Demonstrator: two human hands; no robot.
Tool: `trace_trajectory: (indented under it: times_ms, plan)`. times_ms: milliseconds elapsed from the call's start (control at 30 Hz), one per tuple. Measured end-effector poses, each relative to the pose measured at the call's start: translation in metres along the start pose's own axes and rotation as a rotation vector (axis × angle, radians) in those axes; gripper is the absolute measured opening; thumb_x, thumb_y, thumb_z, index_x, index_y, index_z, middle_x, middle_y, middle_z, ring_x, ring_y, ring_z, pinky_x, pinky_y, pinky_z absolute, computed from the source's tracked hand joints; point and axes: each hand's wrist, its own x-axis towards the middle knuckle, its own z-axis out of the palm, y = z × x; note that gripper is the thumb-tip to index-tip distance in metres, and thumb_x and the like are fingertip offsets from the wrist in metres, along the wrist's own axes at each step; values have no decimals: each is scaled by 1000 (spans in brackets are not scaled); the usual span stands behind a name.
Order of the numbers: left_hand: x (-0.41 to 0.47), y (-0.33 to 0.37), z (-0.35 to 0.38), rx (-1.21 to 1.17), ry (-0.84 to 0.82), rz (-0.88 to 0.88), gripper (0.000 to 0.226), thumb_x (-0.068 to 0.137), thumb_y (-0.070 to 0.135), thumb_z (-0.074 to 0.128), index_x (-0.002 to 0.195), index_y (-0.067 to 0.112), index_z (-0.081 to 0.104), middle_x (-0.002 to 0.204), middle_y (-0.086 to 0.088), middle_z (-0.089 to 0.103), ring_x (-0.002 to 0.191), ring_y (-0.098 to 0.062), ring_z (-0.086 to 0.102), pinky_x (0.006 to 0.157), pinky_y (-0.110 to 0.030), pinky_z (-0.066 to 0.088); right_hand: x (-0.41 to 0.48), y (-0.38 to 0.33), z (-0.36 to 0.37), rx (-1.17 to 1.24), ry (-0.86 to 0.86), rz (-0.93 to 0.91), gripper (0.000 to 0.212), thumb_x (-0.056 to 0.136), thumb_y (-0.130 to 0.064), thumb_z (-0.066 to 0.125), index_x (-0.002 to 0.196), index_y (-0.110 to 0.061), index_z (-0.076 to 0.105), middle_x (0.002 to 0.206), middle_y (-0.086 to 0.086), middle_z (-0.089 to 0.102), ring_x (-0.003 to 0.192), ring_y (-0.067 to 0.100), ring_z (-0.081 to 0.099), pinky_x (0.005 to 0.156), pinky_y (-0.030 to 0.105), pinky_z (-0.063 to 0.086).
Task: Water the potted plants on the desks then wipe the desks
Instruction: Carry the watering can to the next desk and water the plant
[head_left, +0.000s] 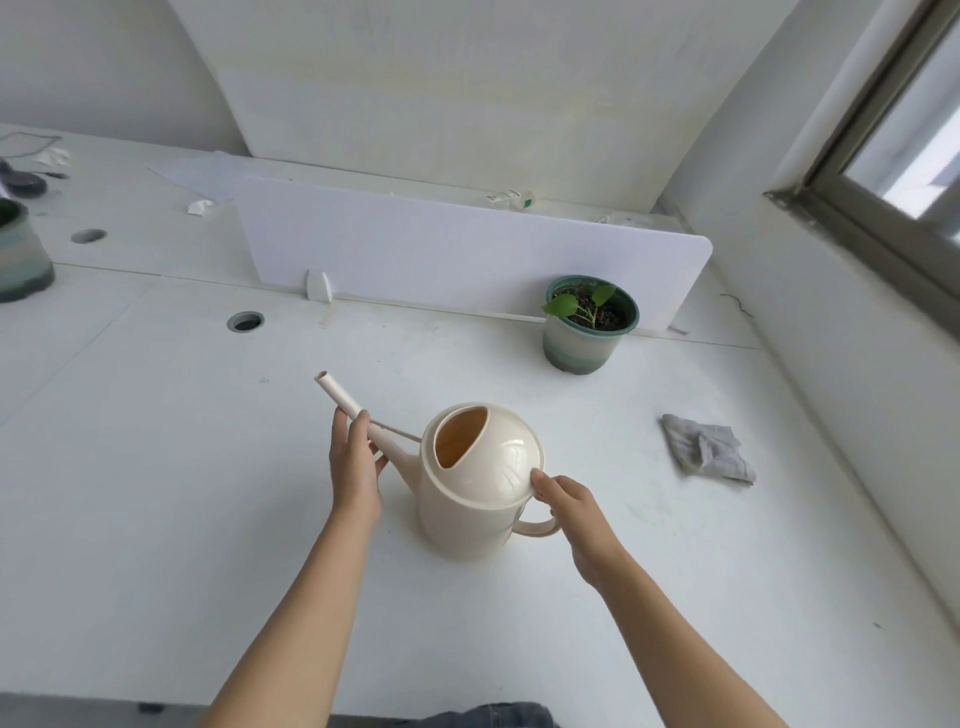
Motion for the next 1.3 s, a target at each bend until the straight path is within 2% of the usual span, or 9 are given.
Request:
trace_trajectory:
  times_ms: [133, 267, 467, 567, 733, 900, 1033, 1167, 1300]
  plan:
    - [-7, 17, 2, -35, -49, 42, 44, 94, 24, 38, 137, 12, 36, 108, -8, 48, 95, -22, 52, 73, -29, 46, -8, -15, -7, 50, -1, -75, 28, 88, -35, 53, 77, -10, 55, 92, 2, 56, 95, 15, 53, 81, 25, 40]
    - [-25, 35, 1, -67, -78, 93, 44, 95, 24, 38, 137, 10, 34, 107, -9, 47, 92, -21, 54, 73, -29, 48, -18, -33, -19, 31, -26, -135, 38, 74, -49, 60, 74, -11, 56, 89, 5, 58, 95, 18, 54, 89, 33, 37]
    - [-65, 54, -6, -106, -60, 156, 42, 95, 24, 40, 136, 15, 38, 102, -6, 47, 91, -19, 57, 72, -29, 48, -36, -49, -35, 14, -149, -207, 43, 85, -36, 53, 94, 5, 61, 98, 6, 69, 104, 16, 61, 89, 32, 41]
    - [-92, 55, -18, -129, -15, 186, 43, 95, 23, 40, 137, 17, 38, 102, -6, 48, 92, -19, 57, 73, -30, 48, -49, -51, -38, -17, -220, -210, 46, 86, -34, 53, 100, 9, 60, 94, 3, 69, 101, 13, 62, 89, 32, 40]
    - [-153, 45, -46, -156, 128, 230, 44, 95, 21, 41, 137, 14, 36, 107, -8, 49, 91, -18, 56, 74, -30, 48, -76, -39, -37, -55, -355, -185, 32, 84, -36, 56, 82, -4, 60, 87, -1, 68, 100, 14, 60, 91, 31, 37]
    - [-230, 33, -83, -169, 318, 277, 42, 94, 22, 41, 136, 17, 38, 108, -6, 50, 93, -18, 55, 75, -29, 47, -112, -18, -31, -115, -548, -145, 47, 73, -48, 65, 84, -2, 63, 88, -2, 69, 105, 19, 57, 101, 37, 37]
    - [-293, 25, -111, -147, 425, 355, 24, 95, 19, 37, 115, 21, 48, 91, 2, 58, 81, -11, 58, 74, -28, 46, -142, -1, -16, -151, -692, -117, 50, 67, -49, 63, 86, -2, 65, 95, 1, 71, 105, 15, 59, 95, 32, 38]
    - [-341, 21, -147, -169, 572, 353, 11, 95, 18, 38, 91, 24, 46, 81, 0, 48, 79, -14, 53, 73, -29, 43, -175, 13, 7, -182, -808, -91, 47, 66, -51, 60, 82, -7, 65, 102, 8, 71, 106, 18, 59, 89, 32, 39]
    - [-373, 24, -180, -173, 657, 351, 18, 94, 17, 38, 82, 27, 47, 81, -1, 48, 80, -16, 53, 71, -27, 43, -202, 22, 37, -189, -871, -79, 29, 83, -36, 62, 70, -11, 57, 74, -7, 65, 84, 11, 55, 73, 24, 37]
